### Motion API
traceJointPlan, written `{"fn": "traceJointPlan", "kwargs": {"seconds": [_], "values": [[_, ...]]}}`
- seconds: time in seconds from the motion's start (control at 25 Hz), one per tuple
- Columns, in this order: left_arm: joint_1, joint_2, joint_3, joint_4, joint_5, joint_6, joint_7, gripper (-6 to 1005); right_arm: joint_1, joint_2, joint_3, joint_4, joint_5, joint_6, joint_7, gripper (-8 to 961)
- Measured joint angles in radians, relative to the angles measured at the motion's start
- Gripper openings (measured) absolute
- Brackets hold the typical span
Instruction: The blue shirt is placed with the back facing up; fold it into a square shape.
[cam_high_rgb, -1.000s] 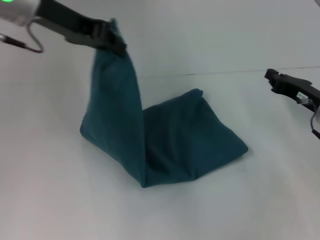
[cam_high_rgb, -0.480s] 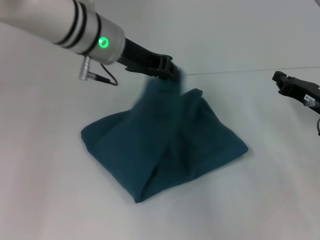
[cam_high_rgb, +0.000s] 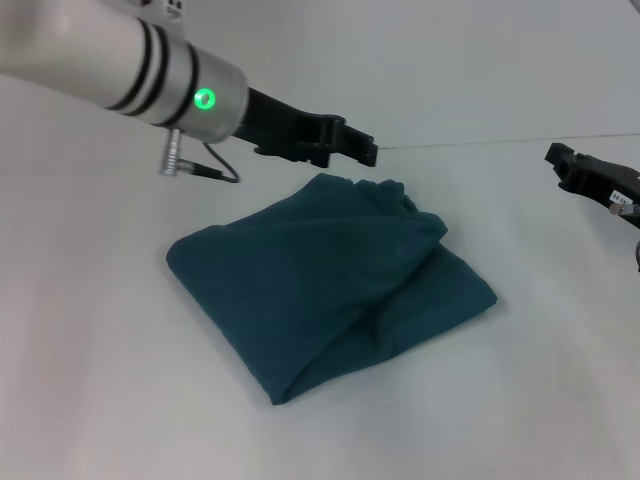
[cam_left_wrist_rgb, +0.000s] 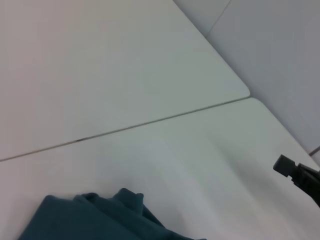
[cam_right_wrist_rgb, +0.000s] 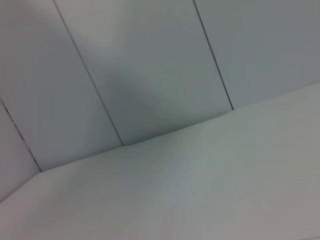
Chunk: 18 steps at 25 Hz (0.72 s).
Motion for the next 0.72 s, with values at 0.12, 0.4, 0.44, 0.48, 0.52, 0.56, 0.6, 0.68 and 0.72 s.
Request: {"fn": "traceJointPlan", "kwargs": {"seconds": [0.12,0.4,0.44,0.48,0.52,0.56,0.6,0.68,0.72], "values": [[0.063,0.022,-0.029,0.067,-0.035,0.066,0.037,586,-0.007,-0.008,-0.002,-0.001,0.0,-0.028,0.009,23],[0.356,0.095,-0.295,0.264,-0.339,0.329,0.279,858,-0.025,-0.054,-0.004,-0.01,-0.025,-0.101,0.082,28],[0.4,0.11,-0.334,0.263,-0.393,0.358,0.315,879,-0.027,-0.059,-0.002,-0.02,-0.043,-0.114,0.097,29],[0.445,0.121,-0.377,0.259,-0.441,0.39,0.357,900,-0.027,-0.063,-0.001,-0.035,-0.065,-0.126,0.114,30],[0.475,0.124,-0.415,0.257,-0.467,0.414,0.393,921,-0.027,-0.064,-0.001,-0.051,-0.088,-0.135,0.126,30],[0.506,0.125,-0.457,0.255,-0.486,0.445,0.434,942,-0.027,-0.065,-0.001,-0.072,-0.117,-0.143,0.142,31],[0.534,0.122,-0.498,0.253,-0.492,0.475,0.472,941,-0.026,-0.065,-0.001,-0.096,-0.152,-0.152,0.157,32],[0.576,0.113,-0.552,0.248,-0.494,0.522,0.533,940,-0.021,-0.062,-0.004,-0.143,-0.229,-0.16,0.198,34],[0.598,0.105,-0.567,0.247,-0.494,0.55,0.568,939,-0.018,-0.061,-0.005,-0.167,-0.266,-0.165,0.226,34]]}}
